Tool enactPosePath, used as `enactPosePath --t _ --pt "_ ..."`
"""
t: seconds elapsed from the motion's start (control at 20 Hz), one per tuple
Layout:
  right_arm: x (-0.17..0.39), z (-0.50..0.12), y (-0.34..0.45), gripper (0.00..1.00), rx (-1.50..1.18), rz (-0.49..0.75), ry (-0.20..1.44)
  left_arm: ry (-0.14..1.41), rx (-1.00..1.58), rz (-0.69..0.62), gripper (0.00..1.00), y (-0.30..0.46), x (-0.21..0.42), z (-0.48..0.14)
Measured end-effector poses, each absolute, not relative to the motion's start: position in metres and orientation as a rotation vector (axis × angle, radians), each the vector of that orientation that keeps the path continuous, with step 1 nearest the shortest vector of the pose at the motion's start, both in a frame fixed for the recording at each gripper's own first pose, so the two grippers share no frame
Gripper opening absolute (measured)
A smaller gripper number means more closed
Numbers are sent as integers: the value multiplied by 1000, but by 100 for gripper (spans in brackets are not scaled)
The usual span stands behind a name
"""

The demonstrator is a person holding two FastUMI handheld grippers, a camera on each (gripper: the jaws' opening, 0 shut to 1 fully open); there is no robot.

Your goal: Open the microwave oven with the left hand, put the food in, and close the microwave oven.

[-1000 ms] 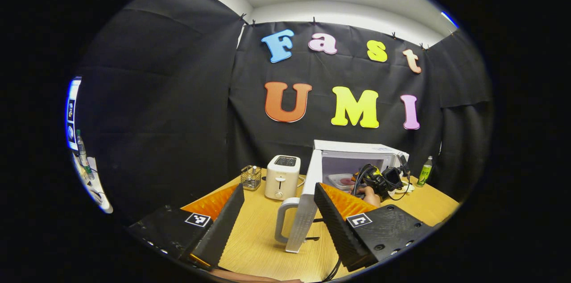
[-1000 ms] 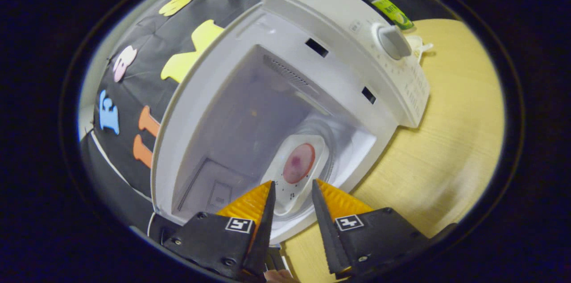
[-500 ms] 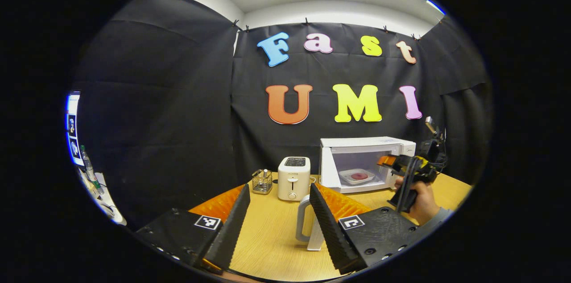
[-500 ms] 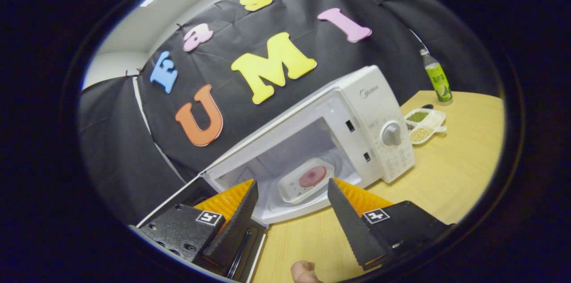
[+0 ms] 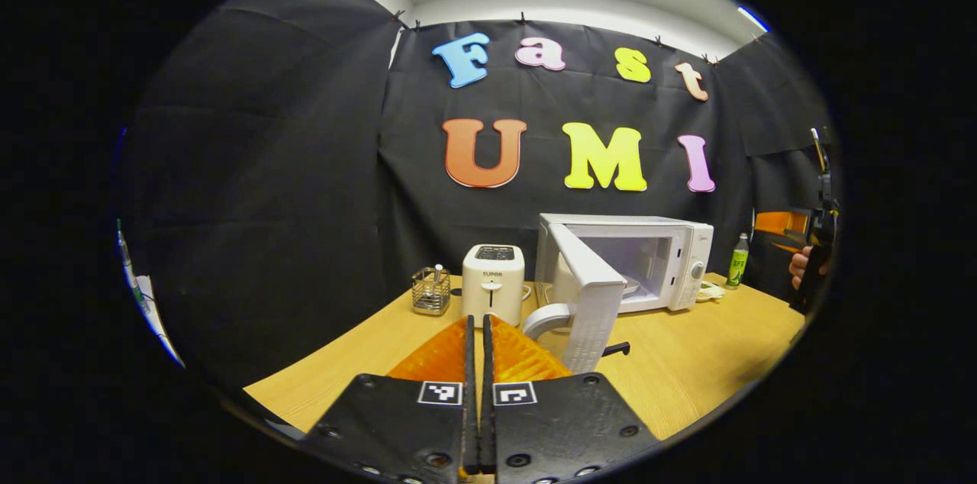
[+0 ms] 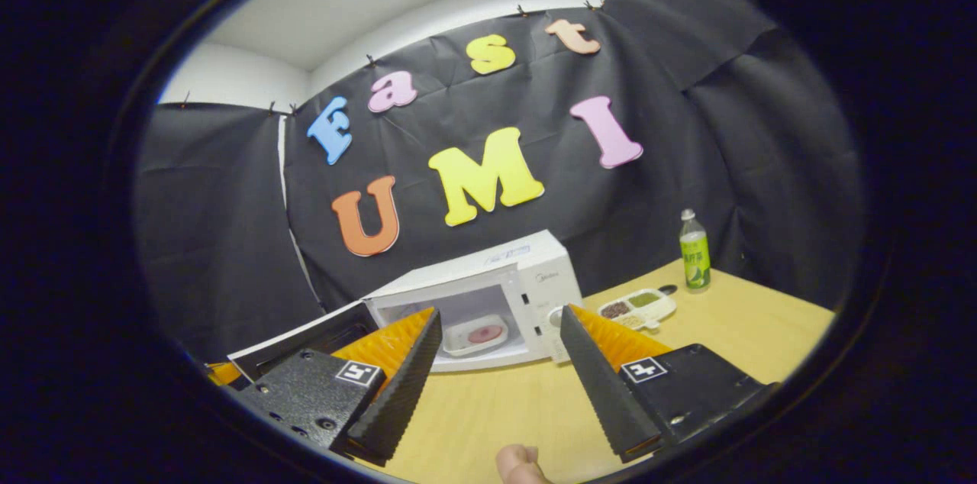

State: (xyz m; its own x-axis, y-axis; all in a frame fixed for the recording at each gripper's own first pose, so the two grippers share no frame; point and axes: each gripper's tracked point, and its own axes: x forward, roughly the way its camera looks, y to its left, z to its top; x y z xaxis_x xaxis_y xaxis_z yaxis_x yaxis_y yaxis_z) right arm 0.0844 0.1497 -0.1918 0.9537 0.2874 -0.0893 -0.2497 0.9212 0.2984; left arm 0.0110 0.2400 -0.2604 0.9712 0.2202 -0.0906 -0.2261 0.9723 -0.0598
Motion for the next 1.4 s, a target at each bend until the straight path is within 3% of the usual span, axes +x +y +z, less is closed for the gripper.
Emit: enactPosePath --t 0.05,0.55,0.6,0.75,0.8,0.85,1.0,1.05,1.15,1.4 --pt "77 -182 137 99 267 271 109 94 -59 205 0 240 20 -268" --pt "19 -142 61 99 326 301 156 135 -107 68 0 219 38 -289" --pt "15 -140 54 89 335 307 164 148 -121 64 0 216 39 -293" --pt "7 -133 32 89 334 293 153 134 -118 43 0 200 43 -286" --pt "5 -132 28 99 328 289 146 133 -116 14 0 188 46 -285" --pt "3 -131 24 89 326 286 144 137 -112 -29 0 175 49 -285" --pt "-3 -129 17 89 337 291 134 112 -113 -170 0 140 64 -285" --pt "-5 -130 17 99 329 300 137 115 -123 -219 0 129 68 -288" --pt "-8 -133 12 99 309 310 144 114 -160 -319 0 103 76 -288" --pt "-10 -130 0 99 298 291 111 124 -200 -415 0 63 103 -286"
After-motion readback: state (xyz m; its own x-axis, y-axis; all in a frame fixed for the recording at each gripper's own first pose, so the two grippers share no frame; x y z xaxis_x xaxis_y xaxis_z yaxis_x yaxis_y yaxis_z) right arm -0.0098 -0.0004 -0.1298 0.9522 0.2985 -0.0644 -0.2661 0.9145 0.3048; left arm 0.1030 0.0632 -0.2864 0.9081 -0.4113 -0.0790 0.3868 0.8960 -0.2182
